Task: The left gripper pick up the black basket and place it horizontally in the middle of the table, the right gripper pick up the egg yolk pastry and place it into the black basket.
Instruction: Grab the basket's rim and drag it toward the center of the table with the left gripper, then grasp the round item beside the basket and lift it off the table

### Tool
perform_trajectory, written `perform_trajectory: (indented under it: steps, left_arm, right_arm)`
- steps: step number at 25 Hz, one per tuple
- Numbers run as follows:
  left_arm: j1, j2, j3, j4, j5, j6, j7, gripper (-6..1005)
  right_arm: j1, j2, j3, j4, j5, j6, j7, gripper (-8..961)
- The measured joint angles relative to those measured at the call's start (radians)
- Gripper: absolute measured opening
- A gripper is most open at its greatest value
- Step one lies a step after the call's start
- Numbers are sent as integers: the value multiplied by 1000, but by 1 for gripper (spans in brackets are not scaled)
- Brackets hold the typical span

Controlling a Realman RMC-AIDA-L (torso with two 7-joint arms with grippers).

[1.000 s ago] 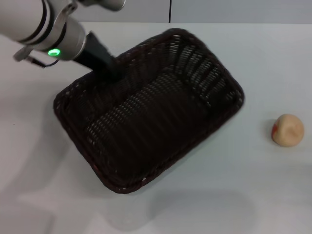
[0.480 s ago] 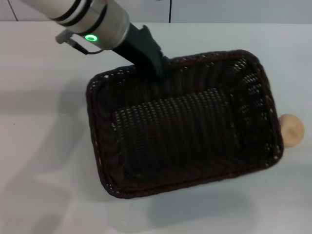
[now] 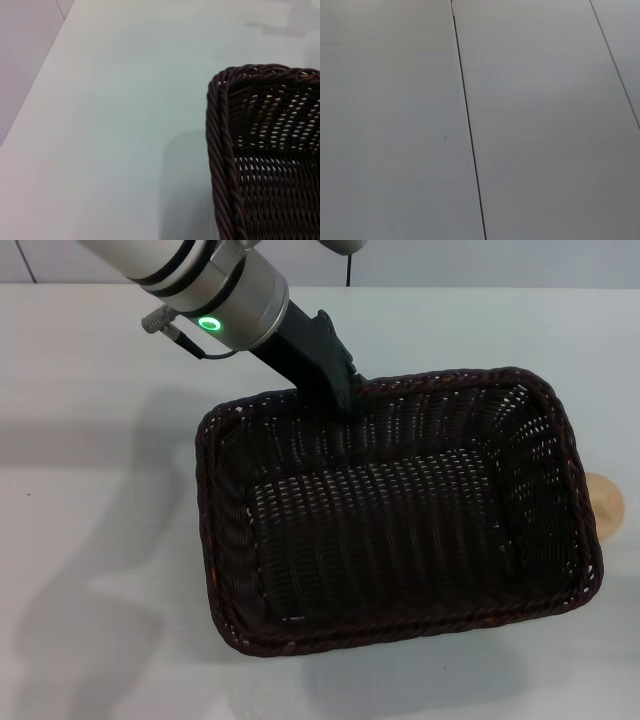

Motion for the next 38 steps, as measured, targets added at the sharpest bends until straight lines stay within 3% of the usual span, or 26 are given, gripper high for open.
perform_trajectory:
  steps: [11, 16, 20, 22, 24, 26, 27, 28, 29, 34, 38]
  left_arm:
    - [-6, -3, -21, 29, -31, 60, 4, 231]
    - [-2, -4, -6, 10, -34, 68, 16, 453]
    - [44, -5, -6, -67, -43, 185, 20, 614]
    - [97, -6, 2, -128, -60, 312, 16, 695]
    - [193, -7, 42, -194, -119, 539, 11, 695]
    - [297, -3, 120, -228, -220, 823, 23, 696]
    - [384, 0, 206, -247, -294, 1102, 54, 696]
    - [384, 0, 206, -247, -294, 1102, 54, 696]
    - [424, 1, 251, -251, -313, 1232, 68, 696]
    - [526, 1, 437, -215, -262, 1639, 65, 699]
    - [579, 1, 535, -150, -224, 1895, -80, 703]
  right_arm:
    - [0, 0, 0, -2, 0, 4, 0, 819]
    - [-1, 0, 0, -2, 0, 7, 0, 818]
    - [-2, 0, -1, -2, 0, 8, 0, 819]
    - [-2, -1, -1, -2, 0, 17, 0, 819]
    - [1, -2, -4, -2, 0, 48, 0, 818]
    - [7, -3, -15, -3, 0, 100, 0, 818]
    - [14, -3, -31, -6, 0, 145, -7, 818]
    - [14, -3, -31, -6, 0, 145, -7, 818]
    - [19, -4, -40, -6, -1, 161, -20, 818]
    - [56, -3, -88, 1, -2, 228, -87, 819]
    - [81, -2, -113, 3, -9, 275, -89, 819]
